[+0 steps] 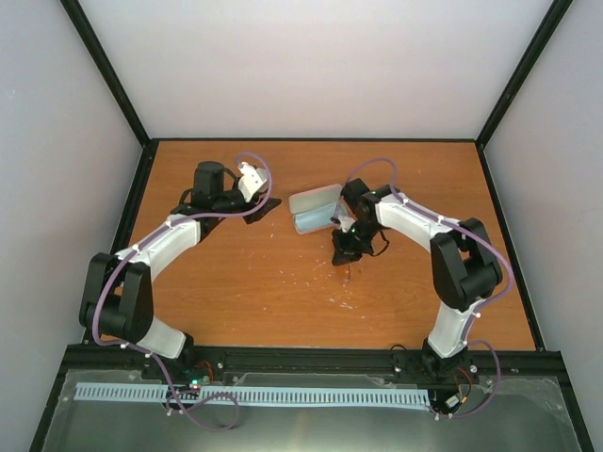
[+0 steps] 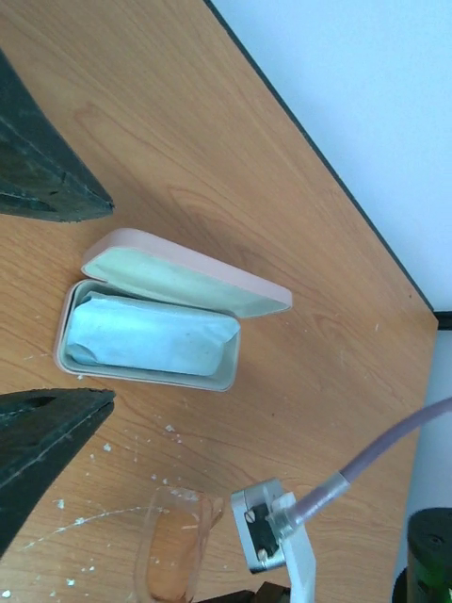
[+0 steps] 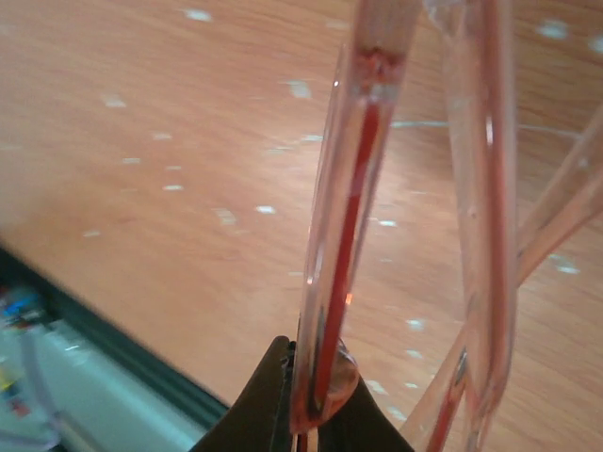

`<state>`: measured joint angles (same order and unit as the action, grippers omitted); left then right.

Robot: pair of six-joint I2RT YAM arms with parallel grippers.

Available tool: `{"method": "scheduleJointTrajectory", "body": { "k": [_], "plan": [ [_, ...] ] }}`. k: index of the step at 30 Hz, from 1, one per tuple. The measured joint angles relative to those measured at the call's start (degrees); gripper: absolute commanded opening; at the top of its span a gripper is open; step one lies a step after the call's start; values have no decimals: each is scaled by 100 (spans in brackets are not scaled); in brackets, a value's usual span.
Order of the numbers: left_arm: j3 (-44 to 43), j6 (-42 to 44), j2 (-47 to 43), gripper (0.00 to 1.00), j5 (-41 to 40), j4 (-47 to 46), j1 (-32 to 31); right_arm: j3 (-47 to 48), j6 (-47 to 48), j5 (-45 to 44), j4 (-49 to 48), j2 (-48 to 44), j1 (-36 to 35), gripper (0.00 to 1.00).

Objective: Organize the sunglasses
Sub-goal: Place the sunglasses at the center of the board.

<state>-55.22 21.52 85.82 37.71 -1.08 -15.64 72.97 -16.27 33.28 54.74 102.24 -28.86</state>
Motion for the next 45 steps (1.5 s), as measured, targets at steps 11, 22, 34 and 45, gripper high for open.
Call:
{"method": "scheduleJointTrajectory", "body": {
  "k": [11,22,34,45],
  "plan": [
    [184,111,-103,50,-166,162,0,468,-269,-2490,883,922,-330,6],
    [269,116,-212,50,-249,175,0,597,-372,-3213,1152,1322,-437,27],
    [302,118,-212,50,-236,192,0,1255,-590,-3237,1543,988,-568,41],
    [302,118,-212,50,-234,192,0,765,-1032,-3010,1534,175,-175,67]
  ]
}}
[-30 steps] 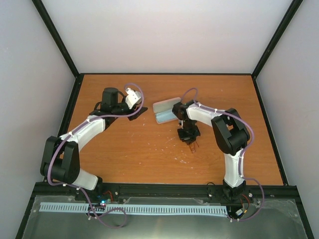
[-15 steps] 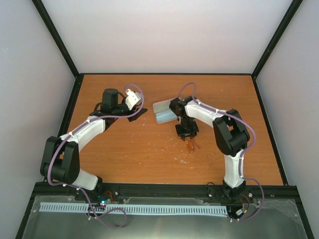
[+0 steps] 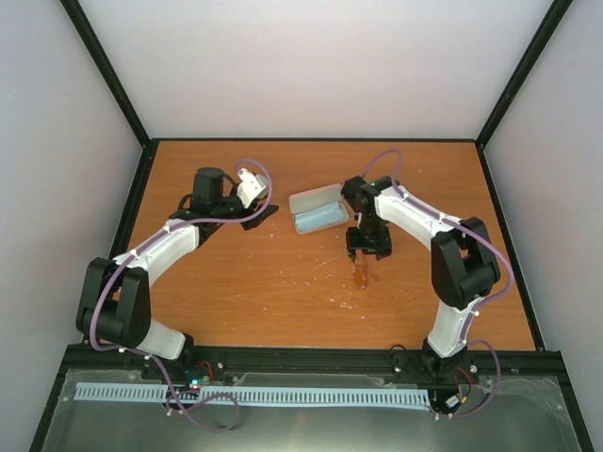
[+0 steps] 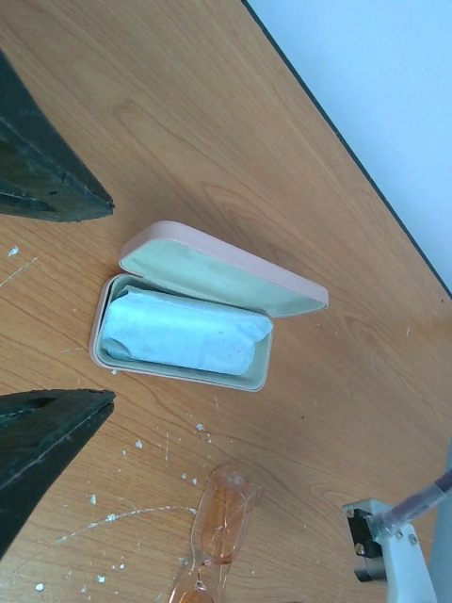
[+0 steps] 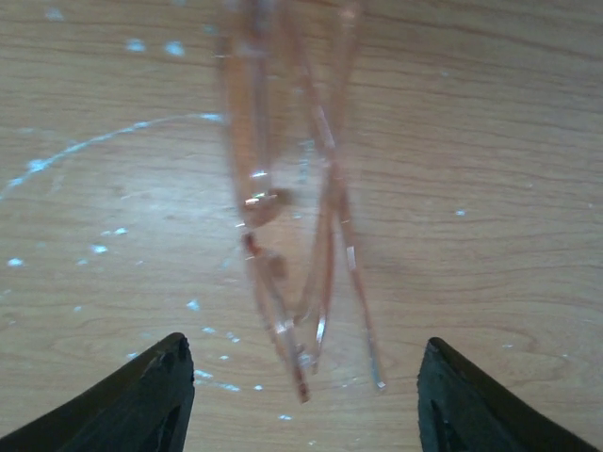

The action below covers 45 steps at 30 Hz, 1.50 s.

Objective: Organize the sunglasses
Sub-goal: Pick up the sunglasses from the center of the board.

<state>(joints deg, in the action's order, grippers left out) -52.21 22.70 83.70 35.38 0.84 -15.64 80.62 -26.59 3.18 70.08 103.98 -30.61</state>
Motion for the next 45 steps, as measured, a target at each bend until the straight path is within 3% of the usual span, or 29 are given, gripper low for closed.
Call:
{"method": "scheduleJointTrajectory", "body": {
  "k": [3,9,25,31,35,45],
  "plan": [
    [11,-2,-7,50,-7,-2,0,-195,-39,79,-74,50,249,79],
    [101,15,-74,50,-42,2,0,-146,-44,267,-330,323,282,85],
    [151,42,-155,50,-70,4,0,-306,-44,391,-713,861,271,82],
    [192,42,-181,50,-72,4,0,-382,-9,350,-765,981,271,66],
    [197,39,-181,50,-72,4,0,-385,24,337,-772,981,271,43],
    [201,39,-181,50,-68,4,0,-385,61,348,-756,981,273,17]
  ]
}}
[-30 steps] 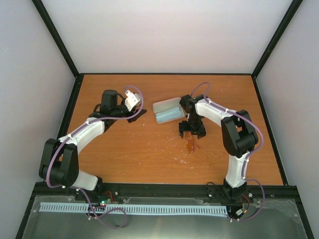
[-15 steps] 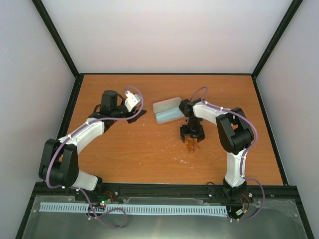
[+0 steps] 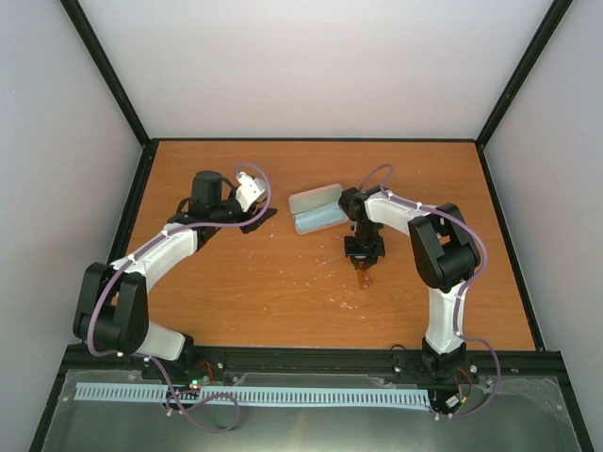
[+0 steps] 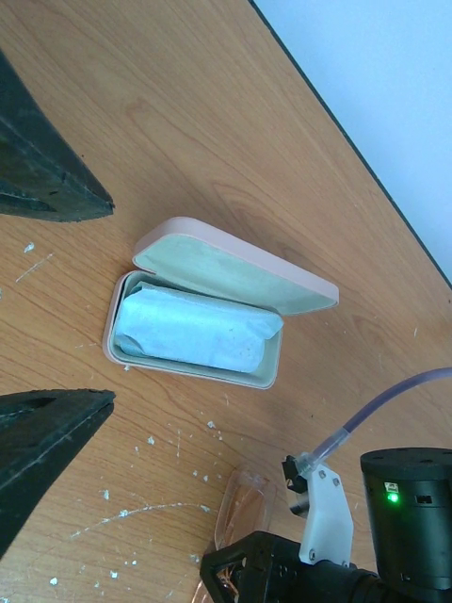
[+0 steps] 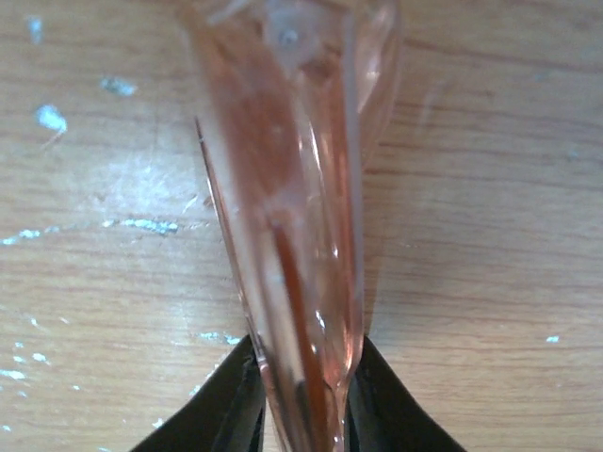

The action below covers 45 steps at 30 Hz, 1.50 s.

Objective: Organize the sunglasses
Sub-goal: Pick up the sunglasses from the center of the board, then place the sunglasses in the sunglasses case.

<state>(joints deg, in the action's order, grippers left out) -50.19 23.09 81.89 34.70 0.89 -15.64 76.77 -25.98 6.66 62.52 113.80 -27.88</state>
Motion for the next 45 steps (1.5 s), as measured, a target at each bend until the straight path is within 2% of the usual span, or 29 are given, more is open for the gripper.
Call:
{"method": "scheduleJointTrajectory", "body": {
  "k": [6,12,17,23,29,36,41,45],
  "plan": [
    [26,0,-2,50,2,0,0,81,2,52,24,0,-2,18],
    [35,0,-11,50,2,0,0,581,-85,212,103,-24,2,21],
    [35,2,-13,50,11,0,0,553,-540,859,-387,-481,203,21],
    [35,2,-22,50,42,0,0,-404,-1759,1519,-1895,-1644,678,24],
    [37,0,-122,49,52,0,11,-1727,-3386,1742,-4269,-2253,671,25],
    [55,-122,-407,50,260,-4,308,-2820,-4822,1558,-6653,-2291,669,25],
    [52,-221,-417,50,433,-4,686,-2975,-5504,1543,-8172,-2068,640,25],
    [52,-221,-417,50,481,-4,846,-2951,-5875,1537,-8915,-1602,557,24]
  ]
}}
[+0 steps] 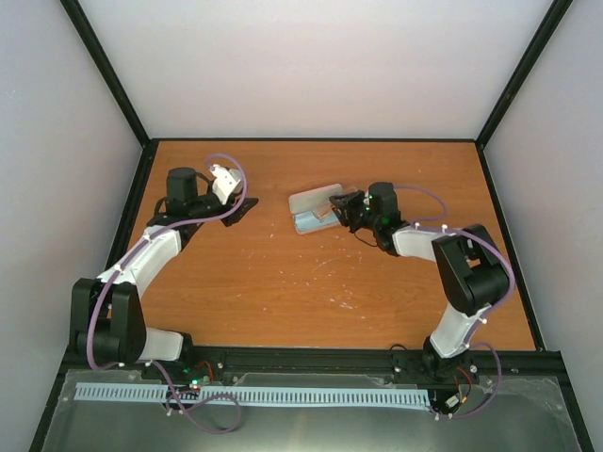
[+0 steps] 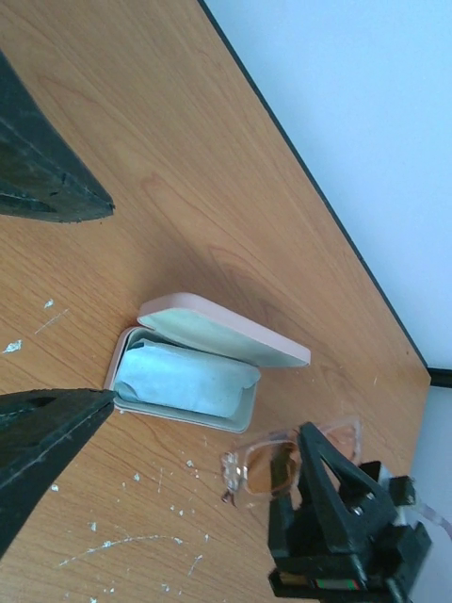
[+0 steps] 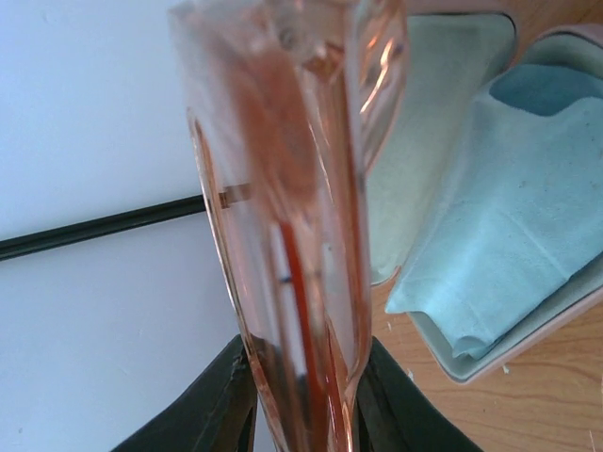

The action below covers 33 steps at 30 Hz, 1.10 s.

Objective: Organize the sunglasses
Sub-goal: Place the sunglasses in the sunglasses case.

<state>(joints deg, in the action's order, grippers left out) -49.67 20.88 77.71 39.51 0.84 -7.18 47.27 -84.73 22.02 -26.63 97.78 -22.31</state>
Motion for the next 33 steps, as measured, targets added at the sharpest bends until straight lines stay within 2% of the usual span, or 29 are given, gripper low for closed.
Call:
{"method": "scheduleJointTrajectory", "body": {
  "k": [6,15,33],
  "plan": [
    [0,0,0,50,101,0,116,173,-361,-42,-328,638,-221,24],
    [0,0,2,50,151,-2,306,605,-520,-133,-387,1078,-337,23],
    [13,-59,2,50,212,-127,334,761,-684,-802,39,1298,-632,22]
  ]
}}
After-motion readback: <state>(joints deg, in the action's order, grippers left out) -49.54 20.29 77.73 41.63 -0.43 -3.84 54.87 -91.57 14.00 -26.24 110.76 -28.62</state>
